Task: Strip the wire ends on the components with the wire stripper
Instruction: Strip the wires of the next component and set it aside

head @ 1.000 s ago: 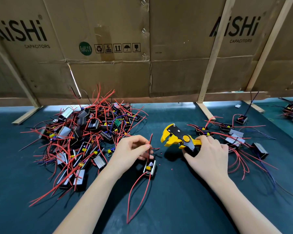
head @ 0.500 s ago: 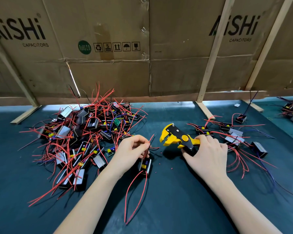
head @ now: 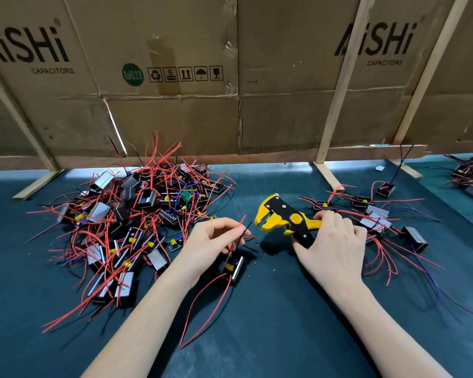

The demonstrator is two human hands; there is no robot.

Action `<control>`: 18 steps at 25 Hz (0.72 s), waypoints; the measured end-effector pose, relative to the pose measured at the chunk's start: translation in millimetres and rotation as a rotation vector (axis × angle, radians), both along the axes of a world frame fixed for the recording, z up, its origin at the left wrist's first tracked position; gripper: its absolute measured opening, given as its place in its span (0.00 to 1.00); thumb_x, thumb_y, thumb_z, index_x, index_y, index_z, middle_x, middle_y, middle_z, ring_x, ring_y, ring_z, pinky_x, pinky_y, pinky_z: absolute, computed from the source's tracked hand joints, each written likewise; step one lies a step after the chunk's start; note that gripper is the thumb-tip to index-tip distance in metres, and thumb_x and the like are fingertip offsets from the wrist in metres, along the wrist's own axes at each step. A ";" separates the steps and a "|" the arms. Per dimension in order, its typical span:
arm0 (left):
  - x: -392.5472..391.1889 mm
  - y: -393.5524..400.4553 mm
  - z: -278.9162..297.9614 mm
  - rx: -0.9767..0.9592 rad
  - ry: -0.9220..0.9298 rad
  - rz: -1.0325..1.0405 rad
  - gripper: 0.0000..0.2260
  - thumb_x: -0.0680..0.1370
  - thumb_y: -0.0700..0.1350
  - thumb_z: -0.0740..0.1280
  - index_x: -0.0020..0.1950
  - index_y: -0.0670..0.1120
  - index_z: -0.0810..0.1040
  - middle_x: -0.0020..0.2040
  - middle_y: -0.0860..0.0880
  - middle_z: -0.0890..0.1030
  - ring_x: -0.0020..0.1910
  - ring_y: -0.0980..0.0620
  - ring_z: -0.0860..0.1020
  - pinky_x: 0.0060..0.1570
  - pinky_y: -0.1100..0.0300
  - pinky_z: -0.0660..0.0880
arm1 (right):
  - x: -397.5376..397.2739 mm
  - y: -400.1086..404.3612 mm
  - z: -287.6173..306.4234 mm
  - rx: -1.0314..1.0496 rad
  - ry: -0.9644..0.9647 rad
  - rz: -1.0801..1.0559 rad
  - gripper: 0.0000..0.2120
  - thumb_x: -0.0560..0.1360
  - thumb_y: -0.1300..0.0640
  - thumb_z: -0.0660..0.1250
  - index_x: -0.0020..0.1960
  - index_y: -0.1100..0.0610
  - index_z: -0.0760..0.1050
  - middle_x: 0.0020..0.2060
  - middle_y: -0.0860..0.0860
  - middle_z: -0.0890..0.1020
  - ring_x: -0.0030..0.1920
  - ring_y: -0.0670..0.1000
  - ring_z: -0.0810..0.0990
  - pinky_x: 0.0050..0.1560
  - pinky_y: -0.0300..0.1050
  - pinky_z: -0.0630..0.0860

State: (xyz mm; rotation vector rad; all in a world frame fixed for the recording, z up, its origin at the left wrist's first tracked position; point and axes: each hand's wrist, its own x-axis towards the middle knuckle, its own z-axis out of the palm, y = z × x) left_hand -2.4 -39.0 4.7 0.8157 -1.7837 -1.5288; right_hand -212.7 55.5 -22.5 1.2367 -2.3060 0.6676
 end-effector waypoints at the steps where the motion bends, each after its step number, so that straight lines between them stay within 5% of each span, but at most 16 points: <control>1: -0.5 0.8 0.4 -0.011 0.004 0.006 0.07 0.79 0.43 0.68 0.44 0.46 0.86 0.37 0.50 0.83 0.35 0.56 0.74 0.36 0.68 0.71 | 0.2 0.0 0.3 0.000 0.003 -0.001 0.29 0.63 0.43 0.77 0.54 0.60 0.75 0.45 0.54 0.80 0.47 0.60 0.77 0.51 0.54 0.64; 7: -3.9 3.4 1.8 0.003 0.011 0.066 0.13 0.81 0.48 0.65 0.40 0.49 0.86 0.41 0.47 0.85 0.38 0.57 0.76 0.35 0.69 0.69 | 2.5 -0.3 1.1 0.016 0.018 0.004 0.30 0.61 0.43 0.78 0.54 0.60 0.75 0.46 0.55 0.80 0.48 0.60 0.77 0.51 0.54 0.64; 18: -9.2 8.2 -2.3 -0.135 -0.034 0.050 0.03 0.76 0.39 0.71 0.42 0.43 0.83 0.32 0.53 0.80 0.32 0.61 0.76 0.36 0.71 0.70 | 4.4 -1.4 0.2 -0.017 0.065 0.005 0.28 0.60 0.43 0.78 0.50 0.61 0.77 0.42 0.55 0.79 0.45 0.60 0.77 0.49 0.54 0.64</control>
